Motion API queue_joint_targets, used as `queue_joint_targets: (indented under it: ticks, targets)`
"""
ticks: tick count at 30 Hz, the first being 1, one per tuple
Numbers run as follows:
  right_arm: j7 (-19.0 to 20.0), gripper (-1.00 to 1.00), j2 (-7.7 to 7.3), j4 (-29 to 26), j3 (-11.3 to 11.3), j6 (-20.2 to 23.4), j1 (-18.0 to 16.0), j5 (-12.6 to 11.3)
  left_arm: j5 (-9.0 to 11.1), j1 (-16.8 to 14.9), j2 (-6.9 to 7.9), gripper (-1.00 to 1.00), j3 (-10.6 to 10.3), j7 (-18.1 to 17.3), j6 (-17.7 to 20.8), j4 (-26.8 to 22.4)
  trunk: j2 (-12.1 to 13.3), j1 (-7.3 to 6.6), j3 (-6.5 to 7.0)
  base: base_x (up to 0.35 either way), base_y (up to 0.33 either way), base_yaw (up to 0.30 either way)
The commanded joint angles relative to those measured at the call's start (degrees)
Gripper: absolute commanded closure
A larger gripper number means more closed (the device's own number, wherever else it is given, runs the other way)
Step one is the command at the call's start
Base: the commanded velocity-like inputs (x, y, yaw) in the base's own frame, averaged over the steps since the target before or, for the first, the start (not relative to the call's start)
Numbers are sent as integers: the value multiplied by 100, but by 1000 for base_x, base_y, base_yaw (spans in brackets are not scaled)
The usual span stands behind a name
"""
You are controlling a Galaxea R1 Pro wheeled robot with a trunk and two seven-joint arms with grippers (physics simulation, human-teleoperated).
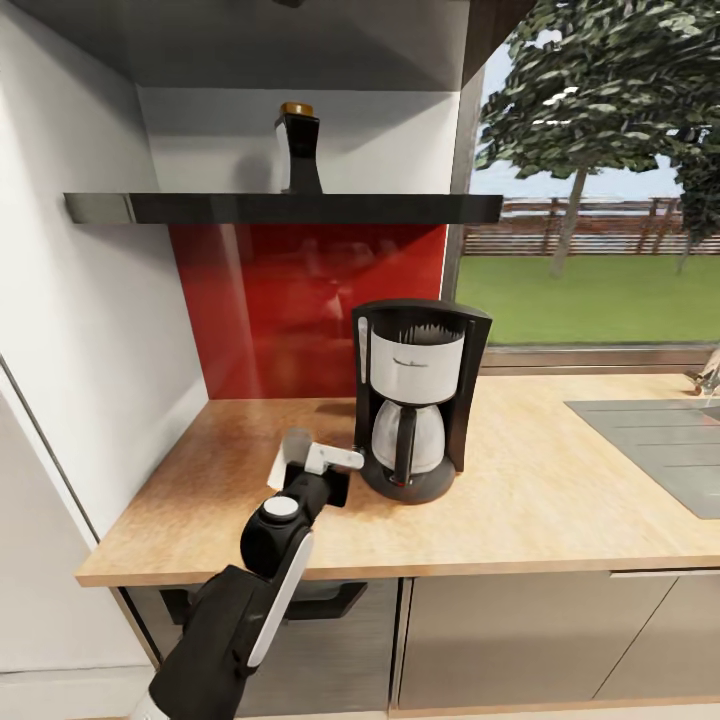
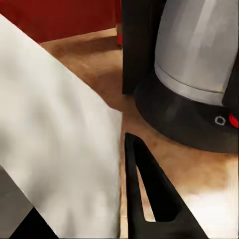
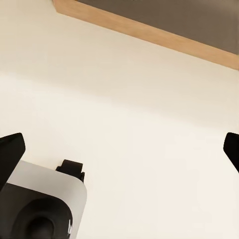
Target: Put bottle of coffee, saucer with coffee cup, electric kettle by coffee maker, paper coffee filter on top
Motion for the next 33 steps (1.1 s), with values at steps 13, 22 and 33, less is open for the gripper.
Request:
queue_joint_targets:
  ticks: [13, 22, 33]
  targets:
    - [1, -100, -5, 3, 7, -16, -4, 18, 467, -1424, 0, 100, 732, 2, 1015, 33, -5, 0, -7, 0, 0, 0]
    - [-2, -100, -13, 3, 7, -16, -4, 18, 708, -3040, 0, 100, 1702, 1, 1065, 1305, -5, 0, -7, 0, 0, 0]
    - [-7, -100, -14, 3, 7, -16, -4, 18, 1288, -4906, 0, 100, 2319, 0, 1073, 3678, -5, 0, -7, 0, 0, 0]
